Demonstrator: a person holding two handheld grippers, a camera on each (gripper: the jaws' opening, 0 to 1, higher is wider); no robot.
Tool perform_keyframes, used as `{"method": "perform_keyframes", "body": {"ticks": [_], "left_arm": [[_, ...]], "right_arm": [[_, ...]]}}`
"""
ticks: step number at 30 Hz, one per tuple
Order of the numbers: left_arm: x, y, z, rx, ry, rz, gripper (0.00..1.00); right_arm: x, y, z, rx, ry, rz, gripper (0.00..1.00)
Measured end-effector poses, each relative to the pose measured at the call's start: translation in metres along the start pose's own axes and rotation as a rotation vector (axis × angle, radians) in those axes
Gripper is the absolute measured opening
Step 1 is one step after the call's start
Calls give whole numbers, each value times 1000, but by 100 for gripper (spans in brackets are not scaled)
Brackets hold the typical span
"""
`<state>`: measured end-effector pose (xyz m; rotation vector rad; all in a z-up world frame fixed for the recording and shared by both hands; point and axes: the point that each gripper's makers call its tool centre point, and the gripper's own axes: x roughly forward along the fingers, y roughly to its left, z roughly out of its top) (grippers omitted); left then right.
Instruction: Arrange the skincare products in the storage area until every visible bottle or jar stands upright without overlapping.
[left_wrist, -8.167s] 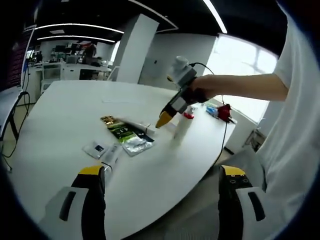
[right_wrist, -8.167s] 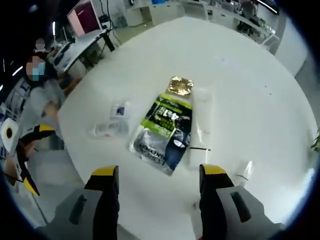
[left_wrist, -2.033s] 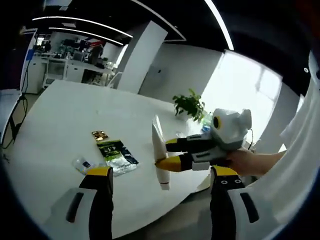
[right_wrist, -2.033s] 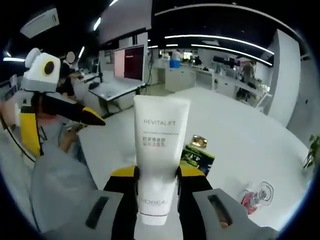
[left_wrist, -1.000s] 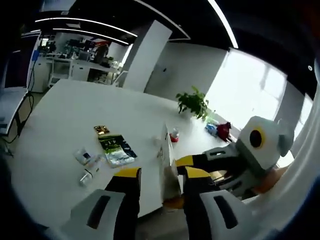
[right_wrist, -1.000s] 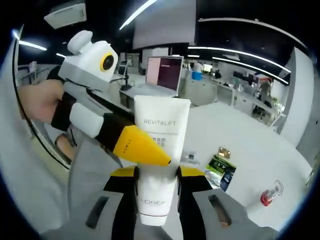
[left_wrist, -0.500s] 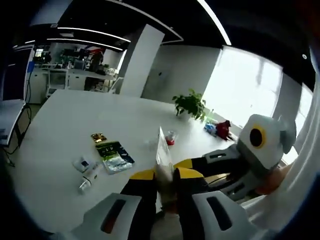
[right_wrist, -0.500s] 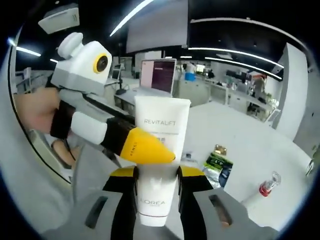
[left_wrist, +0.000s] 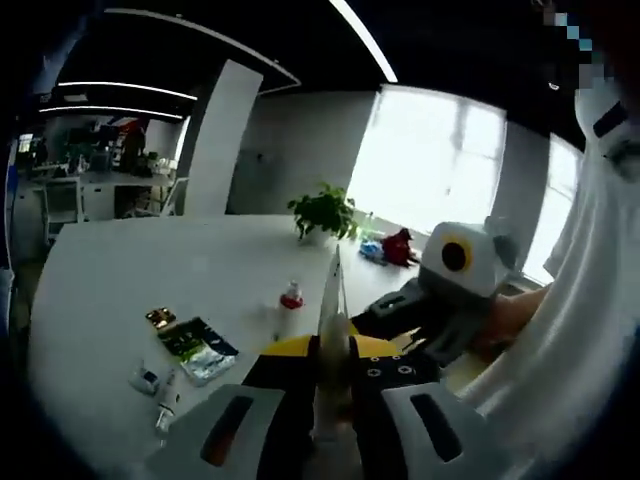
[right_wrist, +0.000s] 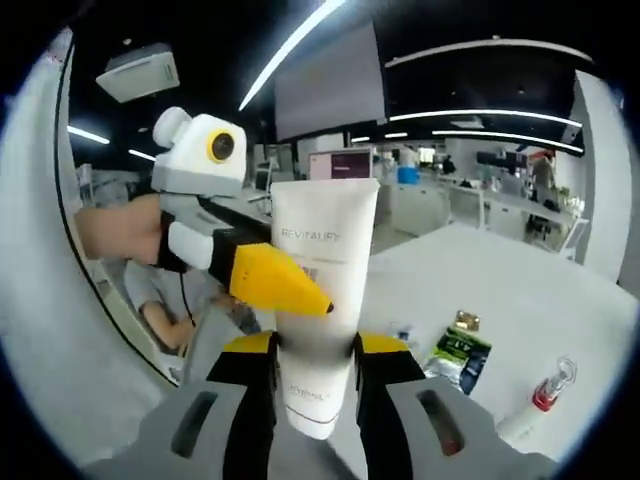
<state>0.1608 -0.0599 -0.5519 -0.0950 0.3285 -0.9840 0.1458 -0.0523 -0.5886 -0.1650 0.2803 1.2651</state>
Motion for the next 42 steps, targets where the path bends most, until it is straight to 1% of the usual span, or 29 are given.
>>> {"method": "perform_keyframes", "body": {"ticks": [1,3,4,5,8,9,10,13,14,15,17,19,21,24,26,27,30,32,34,35,36,37,38,39,40,41,42], "left_arm": [[0,-5,5,40,-10,-33,13],[-1,-17,9,73,1,-118,13],[-1,-18,10,82,1,-127,13],[-2,-24,13,95,1,-170,13],[-2,-37,23,88,-18,-230,12],[-2,-39,24,92,-18,-240,12],[-1,-42,27,91,-22,-252,12],[1,-53,32,98,-35,-300,12],[1,-57,33,100,-37,-322,12],[2,-61,34,106,-39,-340,12],[4,-66,36,96,-44,-355,12],[5,-70,36,107,-45,-370,12],[5,-71,35,117,-44,-374,12],[6,-72,36,125,-46,-378,13],[7,-73,36,161,-36,-375,14],[8,-73,35,197,-24,-366,15],[13,-71,30,250,30,-343,15],[15,-71,31,286,44,-333,16],[16,-69,30,302,62,-323,17],[17,-68,28,317,78,-317,17],[18,-65,25,359,115,-302,17],[19,-65,23,384,136,-292,17],[22,-63,17,430,186,-270,17],[24,-62,16,449,204,-250,17],[26,-63,13,451,231,-243,17],[27,-65,11,471,254,-246,16],[30,-65,10,516,266,-244,16]], "right_arm": [[-5,3,3,8,-16,41,27],[-15,7,8,-4,-38,112,24],[-19,9,10,-14,-46,136,23],[-22,10,10,-23,-48,159,22],[-30,9,14,-20,-59,175,24],[-31,11,17,-19,-73,187,24],[-33,15,20,-19,-84,213,24],[-35,26,28,-41,-109,263,21],[-36,25,30,-35,-117,261,20],[-37,30,34,-29,-133,286,20],[-39,32,35,-26,-141,302,20],[-40,32,35,-26,-139,306,18],[-42,33,33,-33,-133,302,16],[-46,32,34,-23,-146,303,14],[-46,32,34,-24,-145,305,13],[-46,30,32,-44,-130,298,13],[-45,26,27,-82,-95,290,12],[-43,24,25,-103,-75,288,12],[-43,23,24,-111,-68,287,12],[-43,22,22,-116,-62,288,12],[-42,20,20,-125,-51,287,12],[-41,19,18,-129,-42,285,12],[-40,17,14,-136,-26,283,12],[-39,16,11,-138,-15,280,12],[-39,14,9,-140,-7,279,13],[-40,13,6,-144,0,281,13],[-41,12,5,-142,6,281,13]]}}
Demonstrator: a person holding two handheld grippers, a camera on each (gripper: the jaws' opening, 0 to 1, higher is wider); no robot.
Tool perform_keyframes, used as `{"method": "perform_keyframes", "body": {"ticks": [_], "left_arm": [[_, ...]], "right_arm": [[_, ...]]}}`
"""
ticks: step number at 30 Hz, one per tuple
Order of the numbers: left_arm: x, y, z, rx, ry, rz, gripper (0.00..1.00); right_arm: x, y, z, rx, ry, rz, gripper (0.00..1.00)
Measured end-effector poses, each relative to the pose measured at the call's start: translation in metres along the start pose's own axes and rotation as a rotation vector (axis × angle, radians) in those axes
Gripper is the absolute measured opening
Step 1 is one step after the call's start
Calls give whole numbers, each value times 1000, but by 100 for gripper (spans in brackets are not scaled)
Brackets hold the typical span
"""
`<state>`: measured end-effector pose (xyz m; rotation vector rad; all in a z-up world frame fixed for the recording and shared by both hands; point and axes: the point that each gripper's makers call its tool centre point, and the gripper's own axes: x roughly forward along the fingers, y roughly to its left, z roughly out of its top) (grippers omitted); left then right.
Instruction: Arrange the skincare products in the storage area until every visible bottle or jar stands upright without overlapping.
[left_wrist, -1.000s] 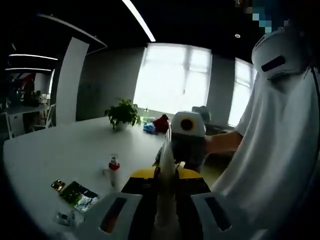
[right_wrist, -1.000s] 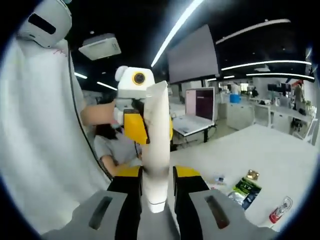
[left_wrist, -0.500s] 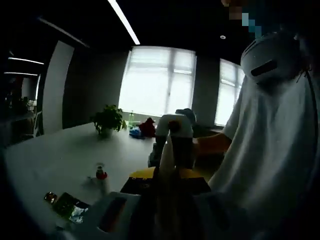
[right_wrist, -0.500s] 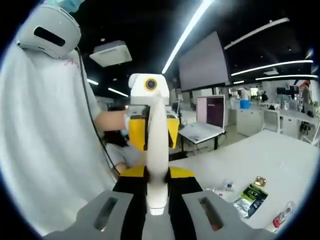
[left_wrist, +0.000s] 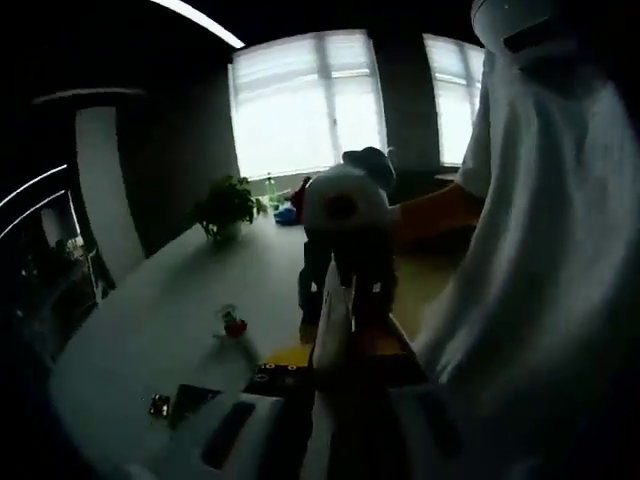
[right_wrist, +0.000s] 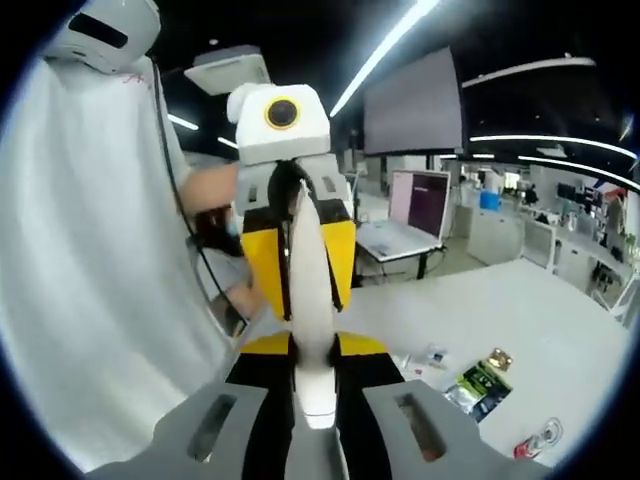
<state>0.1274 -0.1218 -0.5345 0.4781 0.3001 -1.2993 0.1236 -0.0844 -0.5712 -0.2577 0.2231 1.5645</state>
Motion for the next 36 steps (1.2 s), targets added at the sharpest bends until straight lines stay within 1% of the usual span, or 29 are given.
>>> {"method": "perform_keyframes", "body": {"ticks": [5,9,11,14,19,21,23,26,27,29,31,33,36], "left_arm": [[15,2,-2,45,66,-16,15],[28,2,-10,77,133,-49,15],[33,3,-14,87,146,-64,14],[38,5,-18,81,152,-79,14],[48,5,-22,101,144,-105,14],[52,7,-23,123,138,-99,14],[56,11,-26,127,136,-97,14],[60,14,-29,116,136,-111,14],[62,16,-32,111,136,-115,14],[65,20,-35,111,140,-120,14],[66,24,-37,107,141,-120,14],[68,30,-39,93,135,-121,14],[73,40,-43,54,114,-118,14]], "right_arm": [[-6,-8,-12,-14,52,-21,13],[-8,-13,-24,-8,87,-41,14],[-9,-14,-29,-3,99,-50,14],[-11,-17,-38,15,115,-68,14],[-16,-21,-46,48,139,-85,16],[-17,-25,-50,55,148,-105,18],[-19,-30,-55,58,151,-126,18],[-20,-33,-62,101,147,-147,19],[-20,-36,-66,124,149,-165,19],[-20,-39,-70,135,156,-187,20],[-20,-43,-75,161,161,-202,22],[-20,-47,-79,184,158,-218,26],[-23,-57,-87,218,159,-255,26]]}}
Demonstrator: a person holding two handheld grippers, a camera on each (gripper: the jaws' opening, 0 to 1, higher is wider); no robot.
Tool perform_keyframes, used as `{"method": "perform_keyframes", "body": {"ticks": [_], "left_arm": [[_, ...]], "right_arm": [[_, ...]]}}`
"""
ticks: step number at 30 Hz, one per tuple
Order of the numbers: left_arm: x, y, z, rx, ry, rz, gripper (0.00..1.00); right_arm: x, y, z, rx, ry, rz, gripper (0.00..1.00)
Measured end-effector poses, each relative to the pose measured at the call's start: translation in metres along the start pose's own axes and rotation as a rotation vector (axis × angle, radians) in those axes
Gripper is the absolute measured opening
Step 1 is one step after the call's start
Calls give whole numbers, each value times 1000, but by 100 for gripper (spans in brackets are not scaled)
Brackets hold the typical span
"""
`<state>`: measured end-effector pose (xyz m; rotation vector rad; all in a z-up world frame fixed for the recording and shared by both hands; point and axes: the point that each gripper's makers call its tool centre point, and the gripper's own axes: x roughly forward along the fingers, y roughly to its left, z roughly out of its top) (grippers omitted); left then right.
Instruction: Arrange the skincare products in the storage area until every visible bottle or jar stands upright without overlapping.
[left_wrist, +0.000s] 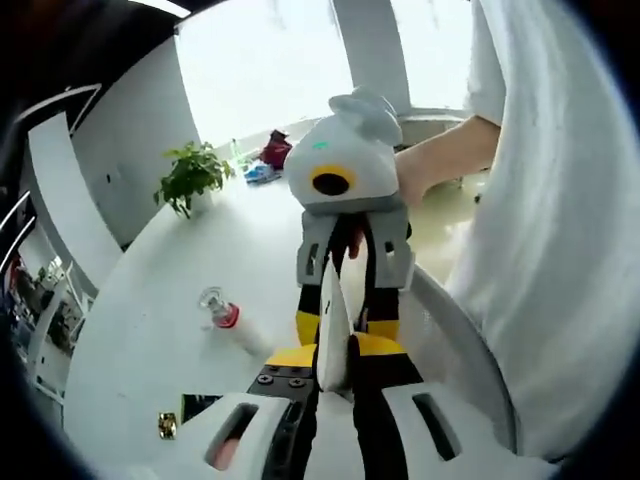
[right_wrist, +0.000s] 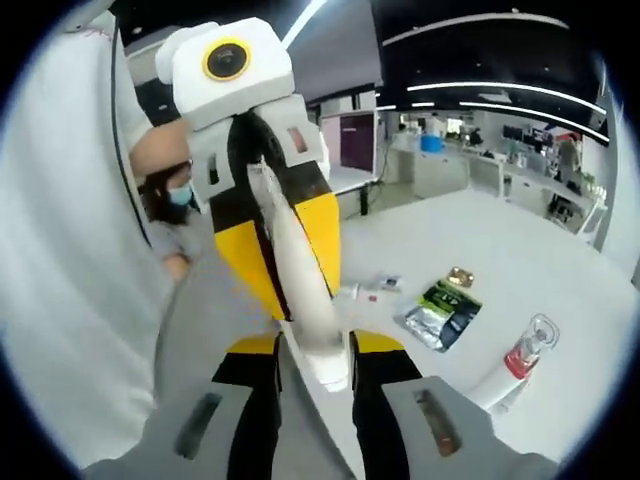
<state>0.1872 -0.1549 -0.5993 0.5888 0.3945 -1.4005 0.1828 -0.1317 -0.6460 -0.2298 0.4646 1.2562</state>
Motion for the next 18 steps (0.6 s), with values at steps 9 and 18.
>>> {"method": "perform_keyframes", "body": {"ticks": [9,18], "left_arm": [[17,24,-11,-45,-9,-6,14],[34,49,-26,-102,-22,0,14]], "right_arm": [[5,-20,-16,145,-30,-92,39],[10,-34,-36,230,-6,-196,55]]}}
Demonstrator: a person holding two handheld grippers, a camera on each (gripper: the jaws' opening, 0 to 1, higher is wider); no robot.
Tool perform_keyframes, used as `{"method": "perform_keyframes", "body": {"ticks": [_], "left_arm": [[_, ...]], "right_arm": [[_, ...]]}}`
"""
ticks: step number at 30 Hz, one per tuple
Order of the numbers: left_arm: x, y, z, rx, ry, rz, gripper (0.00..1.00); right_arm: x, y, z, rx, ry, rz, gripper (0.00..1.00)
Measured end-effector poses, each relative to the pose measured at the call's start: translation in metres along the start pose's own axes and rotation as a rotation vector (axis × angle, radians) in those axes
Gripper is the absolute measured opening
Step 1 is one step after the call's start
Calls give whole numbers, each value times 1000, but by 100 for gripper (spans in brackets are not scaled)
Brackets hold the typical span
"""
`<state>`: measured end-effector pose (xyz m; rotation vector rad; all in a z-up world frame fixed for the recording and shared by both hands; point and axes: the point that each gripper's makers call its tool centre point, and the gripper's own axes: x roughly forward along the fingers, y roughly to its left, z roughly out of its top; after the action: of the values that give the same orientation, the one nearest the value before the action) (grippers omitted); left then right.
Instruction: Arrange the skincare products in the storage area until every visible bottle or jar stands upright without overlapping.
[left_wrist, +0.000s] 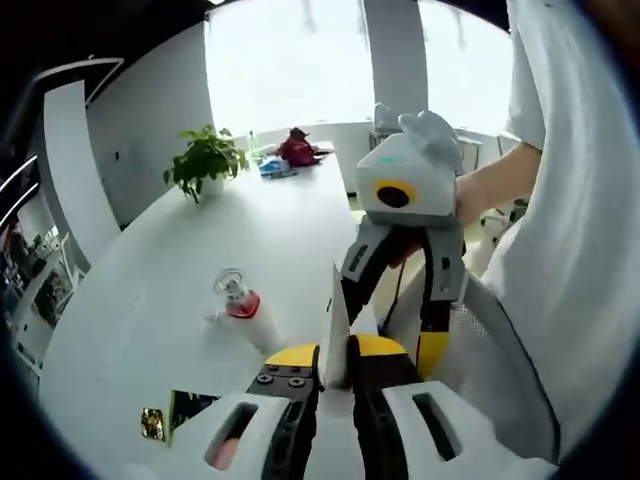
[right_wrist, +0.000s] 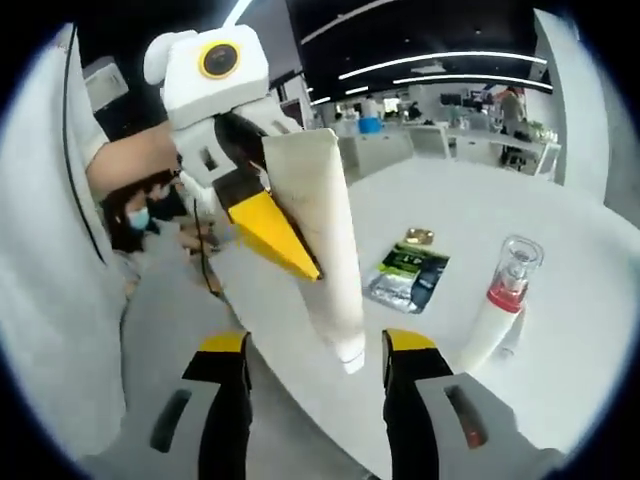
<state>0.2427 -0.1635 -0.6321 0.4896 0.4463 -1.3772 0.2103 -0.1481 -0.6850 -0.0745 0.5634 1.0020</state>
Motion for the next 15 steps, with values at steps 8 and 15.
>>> {"method": "perform_keyframes", "body": {"ticks": [8,15], "left_arm": [[21,22,-6,-43,-6,4,14],[36,45,-13,-75,-11,31,14]], "right_arm": [[-1,-12,-20,30,37,-79,68],[-7,-31,-28,87,25,-145,72]]}}
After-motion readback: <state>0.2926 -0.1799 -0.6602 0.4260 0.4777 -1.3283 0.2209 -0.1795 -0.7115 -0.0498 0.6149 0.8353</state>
